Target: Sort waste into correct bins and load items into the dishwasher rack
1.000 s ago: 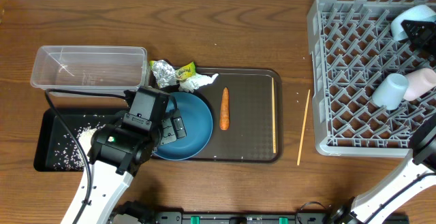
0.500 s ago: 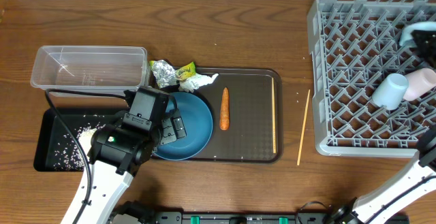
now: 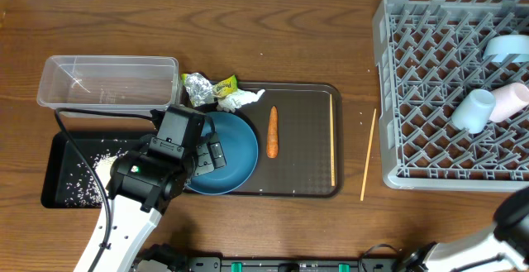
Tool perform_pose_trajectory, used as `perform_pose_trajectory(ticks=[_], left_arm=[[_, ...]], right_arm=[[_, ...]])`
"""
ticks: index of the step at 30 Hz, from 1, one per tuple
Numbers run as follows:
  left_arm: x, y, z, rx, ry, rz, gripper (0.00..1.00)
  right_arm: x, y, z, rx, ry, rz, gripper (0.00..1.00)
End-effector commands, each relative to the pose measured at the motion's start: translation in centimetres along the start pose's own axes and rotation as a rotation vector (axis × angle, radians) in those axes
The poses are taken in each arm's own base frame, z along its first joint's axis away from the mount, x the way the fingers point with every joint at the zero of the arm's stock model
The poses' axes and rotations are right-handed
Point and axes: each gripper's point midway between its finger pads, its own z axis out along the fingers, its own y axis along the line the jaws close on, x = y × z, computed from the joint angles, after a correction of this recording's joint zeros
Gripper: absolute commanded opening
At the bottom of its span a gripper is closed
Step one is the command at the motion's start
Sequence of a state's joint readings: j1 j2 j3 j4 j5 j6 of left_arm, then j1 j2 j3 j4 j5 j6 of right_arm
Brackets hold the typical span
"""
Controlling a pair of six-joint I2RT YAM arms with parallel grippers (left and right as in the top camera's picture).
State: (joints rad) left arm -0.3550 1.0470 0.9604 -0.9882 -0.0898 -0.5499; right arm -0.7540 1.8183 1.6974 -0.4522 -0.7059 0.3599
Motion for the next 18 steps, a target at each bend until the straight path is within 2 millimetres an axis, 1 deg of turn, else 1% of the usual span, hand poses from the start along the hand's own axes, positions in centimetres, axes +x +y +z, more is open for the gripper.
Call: perform_pose_trajectory(ticks=[1,2,3,5,6,8,9,10,11,12,13,15,16,17,18], left_arm=[[-0.5,0.2,-0.3,-0.011,-0.020,-0.002,0.98],[-0.5,0.2,-0.3,-0.011,-0.021,-0.002,0.98],[-0.5,0.2,-0.3,-0.011,-0.021,-0.002,0.98],[-0.5,0.2,-0.3,-0.011,-0.020,-0.002,0.98],[-0.5,0.2,-0.3,-0.011,-0.020,-0.002,0.98],[-0.5,0.2,-0.3,-0.011,-0.021,-0.002,0.98],[-0.5,0.2,-0.3,-0.011,-0.020,-0.002,0.98],[-0.5,0.2,-0.3,-0.011,-0.020,-0.002,0.98],[-0.5,0.2,-0.3,-0.011,-0.020,-0.002,0.98],[-0.5,0.2,-0.3,-0.011,-0.020,-0.002,0.98],[-0.5,0.2,-0.3,-0.011,-0.020,-0.002,0.98],[-0.5,0.2,-0.3,-0.011,-0.020,-0.002,0.98],[-0.5,0.2,-0.3,-0.011,-0.020,-0.002,0.98],[-0.5,0.2,-0.3,-0.011,-0.021,-0.002,0.98],[-0.5,0.2,-0.3,-0.011,-0.021,-0.002,0.98]], right_arm=[[-2.5,4.4,-4.1,-0.002,-0.107,-0.066,0.99],[-2.7,6.1,-5.1,-0.033,-0.121,-0.091,0.99],[-2.5,8.4,-6.3,-0.085,-0.123,-0.117,0.99],[-1.6,12.0,-7.8,-0.190,-0.100,-0.148,0.99],[-1.1,14.2,-8.5,-0.262,-0.083,-0.168,0.99],[0.6,18.4,-9.7,-0.413,-0.031,-0.210,0.99],[1.8,20.5,-10.2,-0.493,0.007,-0.239,0.99],[2.7,21.9,-10.5,-0.547,0.037,-0.255,0.99],[4.2,23.8,-10.7,-0.611,0.084,-0.275,0.99],[5.3,24.6,-10.8,-0.642,0.117,-0.282,0.99],[7.1,25.8,-10.7,-0.679,0.175,-0.281,0.99],[10.4,26.9,-10.3,-0.703,0.279,-0.276,0.99],[12.3,27.1,-9.8,-0.684,0.329,-0.282,0.99],[13.8,26.7,-9.1,-0.625,0.369,-0.281,0.99],[15.8,25.6,-7.9,-0.494,0.416,-0.276,0.99]])
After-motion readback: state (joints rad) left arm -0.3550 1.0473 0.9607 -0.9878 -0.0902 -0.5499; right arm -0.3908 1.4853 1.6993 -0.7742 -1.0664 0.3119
